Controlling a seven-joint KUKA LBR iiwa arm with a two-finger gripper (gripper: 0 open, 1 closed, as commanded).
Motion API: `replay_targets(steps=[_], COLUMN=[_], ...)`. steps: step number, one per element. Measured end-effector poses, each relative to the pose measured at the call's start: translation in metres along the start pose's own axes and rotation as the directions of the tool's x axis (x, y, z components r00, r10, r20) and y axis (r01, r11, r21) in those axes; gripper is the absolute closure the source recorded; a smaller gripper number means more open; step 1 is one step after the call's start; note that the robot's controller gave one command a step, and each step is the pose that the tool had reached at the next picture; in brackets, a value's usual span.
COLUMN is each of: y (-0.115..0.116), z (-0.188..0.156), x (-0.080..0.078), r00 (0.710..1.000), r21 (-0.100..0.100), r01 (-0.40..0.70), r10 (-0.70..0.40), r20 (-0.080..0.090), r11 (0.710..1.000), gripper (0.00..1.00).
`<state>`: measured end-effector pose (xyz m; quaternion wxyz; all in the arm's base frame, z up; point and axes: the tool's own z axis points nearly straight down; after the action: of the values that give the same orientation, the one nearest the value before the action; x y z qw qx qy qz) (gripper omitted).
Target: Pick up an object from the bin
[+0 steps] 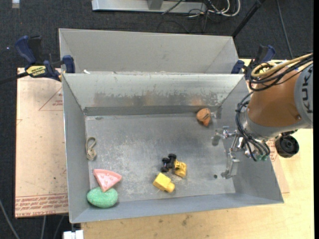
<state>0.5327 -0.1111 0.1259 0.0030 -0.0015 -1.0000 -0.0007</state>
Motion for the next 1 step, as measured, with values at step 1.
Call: replay_targets(steps=[1], y=[0.0005], z=[-0.0046], x=[-0.0017], r00=[1.0], r21=[0.001], r01=[0.003], r10=[-0.003], r20=[0.007], r11=[1.0], gripper=[0.0])
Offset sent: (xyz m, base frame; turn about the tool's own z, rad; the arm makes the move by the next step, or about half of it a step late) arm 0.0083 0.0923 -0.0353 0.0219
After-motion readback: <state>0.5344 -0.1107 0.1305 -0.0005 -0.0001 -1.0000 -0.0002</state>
